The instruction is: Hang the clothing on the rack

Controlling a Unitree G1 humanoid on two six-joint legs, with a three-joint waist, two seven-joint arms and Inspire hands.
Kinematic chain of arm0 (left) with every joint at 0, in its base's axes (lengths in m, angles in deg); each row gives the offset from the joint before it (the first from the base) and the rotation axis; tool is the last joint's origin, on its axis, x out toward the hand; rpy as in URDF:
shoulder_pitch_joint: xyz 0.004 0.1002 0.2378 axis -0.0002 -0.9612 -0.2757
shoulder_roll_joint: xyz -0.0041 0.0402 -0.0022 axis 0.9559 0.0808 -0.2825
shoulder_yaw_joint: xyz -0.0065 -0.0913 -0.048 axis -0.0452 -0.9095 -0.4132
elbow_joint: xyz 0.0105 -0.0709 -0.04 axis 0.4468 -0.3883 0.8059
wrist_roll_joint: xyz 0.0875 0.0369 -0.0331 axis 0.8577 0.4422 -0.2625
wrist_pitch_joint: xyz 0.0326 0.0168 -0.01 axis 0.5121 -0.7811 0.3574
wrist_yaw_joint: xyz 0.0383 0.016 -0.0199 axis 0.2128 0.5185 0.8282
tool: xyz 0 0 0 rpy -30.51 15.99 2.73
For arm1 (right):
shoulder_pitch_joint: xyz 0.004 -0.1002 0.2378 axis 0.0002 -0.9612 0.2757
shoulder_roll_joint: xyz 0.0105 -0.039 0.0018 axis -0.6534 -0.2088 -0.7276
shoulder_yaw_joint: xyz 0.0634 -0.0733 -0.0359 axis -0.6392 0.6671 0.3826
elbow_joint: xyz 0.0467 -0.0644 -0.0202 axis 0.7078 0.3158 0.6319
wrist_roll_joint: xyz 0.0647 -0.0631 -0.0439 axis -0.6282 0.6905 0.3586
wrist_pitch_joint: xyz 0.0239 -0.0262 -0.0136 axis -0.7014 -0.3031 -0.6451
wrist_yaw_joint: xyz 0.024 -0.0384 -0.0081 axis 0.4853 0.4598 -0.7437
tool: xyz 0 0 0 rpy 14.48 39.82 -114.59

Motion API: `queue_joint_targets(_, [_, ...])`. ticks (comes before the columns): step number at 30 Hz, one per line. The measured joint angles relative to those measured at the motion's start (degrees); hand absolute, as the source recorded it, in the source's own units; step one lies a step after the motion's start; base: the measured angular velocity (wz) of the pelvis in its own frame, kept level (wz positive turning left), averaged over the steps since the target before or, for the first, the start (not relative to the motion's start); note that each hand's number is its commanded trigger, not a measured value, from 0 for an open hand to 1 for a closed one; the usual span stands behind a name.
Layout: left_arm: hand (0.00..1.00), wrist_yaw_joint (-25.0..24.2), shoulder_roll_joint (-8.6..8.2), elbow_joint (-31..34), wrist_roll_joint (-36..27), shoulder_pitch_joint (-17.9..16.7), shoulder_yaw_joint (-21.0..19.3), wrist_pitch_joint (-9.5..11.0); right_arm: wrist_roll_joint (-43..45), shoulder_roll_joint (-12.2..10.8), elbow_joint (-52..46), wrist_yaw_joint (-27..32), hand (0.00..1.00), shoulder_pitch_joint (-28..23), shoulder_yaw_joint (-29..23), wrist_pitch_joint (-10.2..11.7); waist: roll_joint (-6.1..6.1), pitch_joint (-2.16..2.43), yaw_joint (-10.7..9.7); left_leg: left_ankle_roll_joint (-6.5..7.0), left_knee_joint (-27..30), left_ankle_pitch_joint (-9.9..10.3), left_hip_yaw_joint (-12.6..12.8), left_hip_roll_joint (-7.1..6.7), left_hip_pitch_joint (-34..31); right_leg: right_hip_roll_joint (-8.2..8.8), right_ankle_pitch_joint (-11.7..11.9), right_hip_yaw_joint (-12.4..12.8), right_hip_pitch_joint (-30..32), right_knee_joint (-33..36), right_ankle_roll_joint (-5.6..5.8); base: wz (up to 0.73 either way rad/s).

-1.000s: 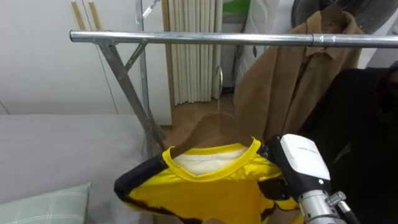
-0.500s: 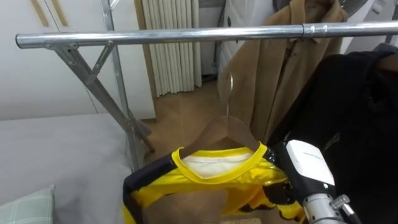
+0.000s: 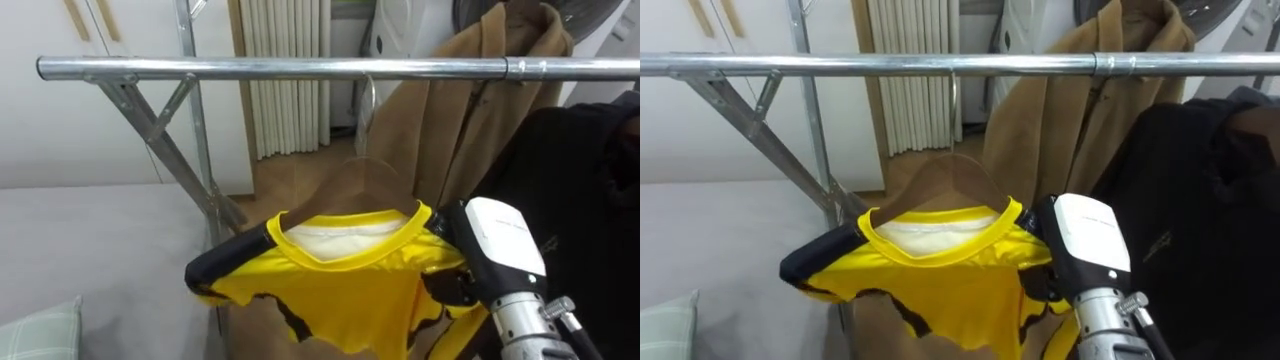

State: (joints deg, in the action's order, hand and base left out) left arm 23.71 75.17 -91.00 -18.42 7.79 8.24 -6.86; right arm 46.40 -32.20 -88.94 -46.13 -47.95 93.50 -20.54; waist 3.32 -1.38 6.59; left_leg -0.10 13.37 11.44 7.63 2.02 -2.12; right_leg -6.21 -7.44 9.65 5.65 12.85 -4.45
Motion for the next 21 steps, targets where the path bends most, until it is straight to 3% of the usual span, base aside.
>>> queue_joint_targets(3, [0.00, 0.0, 0.00, 0.0, 0.0, -0.3, -0.5, 0.2, 0.0, 0.0, 0.0, 0.0, 1.00, 0.8, -0.1, 0.0, 0.07, 0.09, 0.3, -0.04, 0.0, 0.0, -0.1, 0.09, 0.8, -0.17, 0.0, 0.3, -0.7, 0.1, -0.07, -0.02])
queue_joint_targets(4, [0.00, 0.0, 0.01, 0.0, 0.0, -0.5, -0.7, 0.2, 0.0, 0.0, 0.0, 0.0, 1.00, 1.0, -0.1, 0.0, 0.17, 0.51, 0.4, -0.06, 0.0, 0.0, -0.1, 0.12, 0.8, -0.19, 0.0, 0.3, -0.8, 0.1, -0.08, 0.00])
queue_joint_targets(6, [0.00, 0.0, 0.01, 0.0, 0.0, -0.5, -0.6, 0.2, 0.0, 0.1, 0.0, 0.0, 1.00, 1.5, -0.1, 0.0, 0.27, 0.77, 0.5, -0.15, 0.0, -0.1, -0.1, 0.16, 0.9, -0.25, 0.1, 0.3, -0.9, 0.1, -0.16, 0.00])
queue_joint_targets(21, [0.00, 0.0, 0.03, 0.0, 1.9, -0.5, -0.9, 2.1, 0.2, 0.2, 0.0, 1.8, 1.00, 5.1, -0.5, 1.5, 0.00, 0.66, 1.9, -0.61, -1.0, -0.4, -0.2, 0.39, 1.4, -0.44, 0.4, -0.5, -0.6, 0.8, -0.22, 0.01])
